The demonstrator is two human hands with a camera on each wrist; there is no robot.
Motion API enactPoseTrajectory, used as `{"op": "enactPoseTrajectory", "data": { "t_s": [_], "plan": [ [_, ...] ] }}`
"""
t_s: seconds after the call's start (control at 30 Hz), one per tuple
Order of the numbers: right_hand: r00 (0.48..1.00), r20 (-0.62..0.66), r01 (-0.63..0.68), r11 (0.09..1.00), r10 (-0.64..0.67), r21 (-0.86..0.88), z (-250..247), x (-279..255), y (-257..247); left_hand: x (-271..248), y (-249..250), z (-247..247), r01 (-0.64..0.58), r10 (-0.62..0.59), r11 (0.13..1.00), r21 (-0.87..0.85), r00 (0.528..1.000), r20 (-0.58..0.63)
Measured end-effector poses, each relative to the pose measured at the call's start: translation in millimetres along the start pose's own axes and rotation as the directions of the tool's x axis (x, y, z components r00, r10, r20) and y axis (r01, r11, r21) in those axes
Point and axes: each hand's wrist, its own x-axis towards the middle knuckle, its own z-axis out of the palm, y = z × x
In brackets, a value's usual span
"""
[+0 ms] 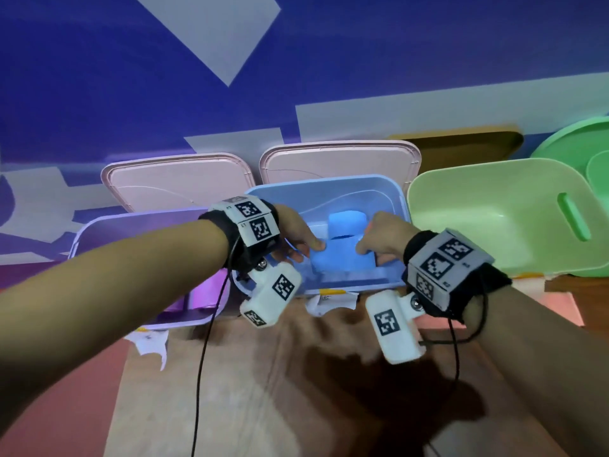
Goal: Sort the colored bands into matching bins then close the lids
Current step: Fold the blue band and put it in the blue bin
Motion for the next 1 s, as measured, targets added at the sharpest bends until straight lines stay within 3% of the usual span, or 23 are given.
{"op": "enactPoseTrajectory", "data": {
  "t_s": [0.23, 0.33, 0.5, 0.67, 0.83, 1.0],
  "plan": [
    [0.995, 0.05, -0.092, 0.992, 0.088, 0.088, 16.6, 20.0, 6.8, 24.2, 8.7, -2.3, 0.01, -0.014, 0.999, 0.034, 0.99, 0.138],
    [0.994, -0.019, -0.103, 0.994, 0.104, 0.041, 23.2, 25.5, 10.6, 35.7, 9.6, 0.2, 0.032, -0.044, 0.996, 0.08, 0.987, 0.156],
    [0.99, 0.024, -0.138, 0.99, 0.138, -0.002, 29.4, 28.2, 9.6, 55.4, 11.2, 3.4, 0.084, -0.118, 0.965, 0.25, 0.986, 0.121],
    [0.988, 0.039, -0.147, 0.984, 0.152, -0.098, 30.0, 27.7, 5.3, 73.6, 4.9, -1.9, 0.182, -0.225, 0.96, 0.213, 0.953, 0.203],
    [0.984, 0.095, -0.143, 0.988, 0.148, -0.055, 32.3, 34.0, 7.0, 77.2, 7.8, 2.6, 0.185, -0.221, 0.959, 0.217, 0.962, 0.161],
    [0.978, 0.135, -0.123, 0.963, 0.158, -0.238, 26.7, 28.5, 2.8, 59.5, 16.7, 3.9, 0.15, -0.173, 0.967, 0.207, 0.98, 0.099]
  ]
}}
